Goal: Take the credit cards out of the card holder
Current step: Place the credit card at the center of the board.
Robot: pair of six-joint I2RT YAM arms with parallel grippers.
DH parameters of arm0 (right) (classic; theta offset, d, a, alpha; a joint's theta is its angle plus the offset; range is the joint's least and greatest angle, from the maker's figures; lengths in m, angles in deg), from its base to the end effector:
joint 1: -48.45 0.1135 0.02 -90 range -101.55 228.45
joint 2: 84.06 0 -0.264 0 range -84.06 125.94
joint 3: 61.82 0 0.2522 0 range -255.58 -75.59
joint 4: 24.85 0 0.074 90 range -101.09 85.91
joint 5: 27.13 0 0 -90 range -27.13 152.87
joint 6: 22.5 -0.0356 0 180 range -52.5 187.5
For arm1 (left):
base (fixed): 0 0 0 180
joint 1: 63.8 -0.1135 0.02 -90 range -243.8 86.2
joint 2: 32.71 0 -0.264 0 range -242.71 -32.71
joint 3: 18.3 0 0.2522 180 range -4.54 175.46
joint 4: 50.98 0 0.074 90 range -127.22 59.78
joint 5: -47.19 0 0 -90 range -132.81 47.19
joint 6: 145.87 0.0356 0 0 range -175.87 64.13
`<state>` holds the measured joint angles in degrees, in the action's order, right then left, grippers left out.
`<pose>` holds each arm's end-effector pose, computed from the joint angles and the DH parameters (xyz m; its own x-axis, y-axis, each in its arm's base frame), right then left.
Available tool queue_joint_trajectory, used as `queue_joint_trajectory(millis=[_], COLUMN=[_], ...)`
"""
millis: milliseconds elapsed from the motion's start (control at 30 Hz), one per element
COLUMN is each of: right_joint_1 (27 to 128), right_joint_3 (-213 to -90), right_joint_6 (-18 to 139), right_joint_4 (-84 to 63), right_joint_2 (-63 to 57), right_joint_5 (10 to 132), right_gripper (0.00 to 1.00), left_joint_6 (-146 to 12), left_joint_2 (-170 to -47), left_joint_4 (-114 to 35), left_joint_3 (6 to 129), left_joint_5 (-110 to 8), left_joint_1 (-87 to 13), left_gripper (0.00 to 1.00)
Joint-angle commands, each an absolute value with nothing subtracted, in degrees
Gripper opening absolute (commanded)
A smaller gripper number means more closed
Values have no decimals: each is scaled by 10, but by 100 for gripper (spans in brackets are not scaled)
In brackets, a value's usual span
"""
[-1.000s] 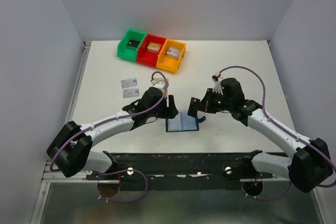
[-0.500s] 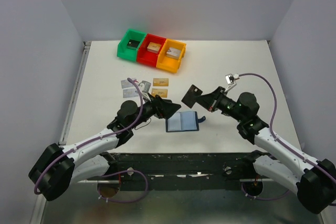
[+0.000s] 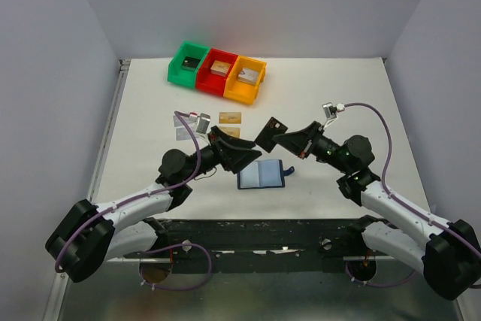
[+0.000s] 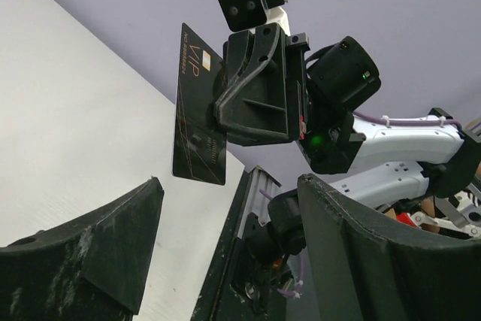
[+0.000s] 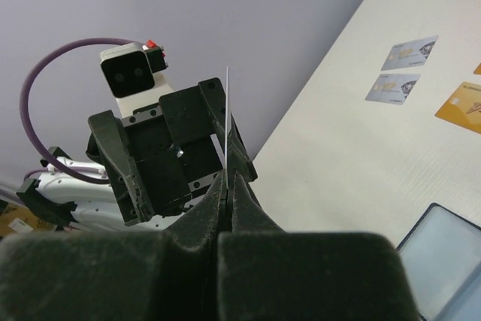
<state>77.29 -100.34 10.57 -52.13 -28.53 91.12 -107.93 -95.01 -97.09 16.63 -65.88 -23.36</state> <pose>0.1806 0.1187 0.2762 -0.6127 0.5053 -0.6076 -0.5853 0.2264 0.7785 0.1602 -0.1548 0.2656 -0.5430 -0.4905 -0.6815 0.7334 0.1182 -0.6694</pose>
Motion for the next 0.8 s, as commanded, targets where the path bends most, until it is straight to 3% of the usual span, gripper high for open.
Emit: queue_joint_trajectory(millis=[0,133,300,767], right_joint_1=[771,771,771,771], right_joint_3=[-1013,-1016,-1013,-1012], right_joint_6=[98,89,82,92], right_joint_4=[-557,-573,-585,-573], right_joint_2=[-278,-266,-256,-260], right_joint_5=[934,949,955,969], right_gripper=[0,0,0,0], left_joint_6=[-1092,-1102,-1106,-1106], left_joint_2=[-970,-987,-1001,-1013], left_joint_4=[-1023,-1041,-1047,-1040], left_joint_3=[180,181,196,209], left_joint_5=[-698,-704,-715,-713], left_joint_1=[-236,-237,-236,-236], left_gripper=[82,77,56,32])
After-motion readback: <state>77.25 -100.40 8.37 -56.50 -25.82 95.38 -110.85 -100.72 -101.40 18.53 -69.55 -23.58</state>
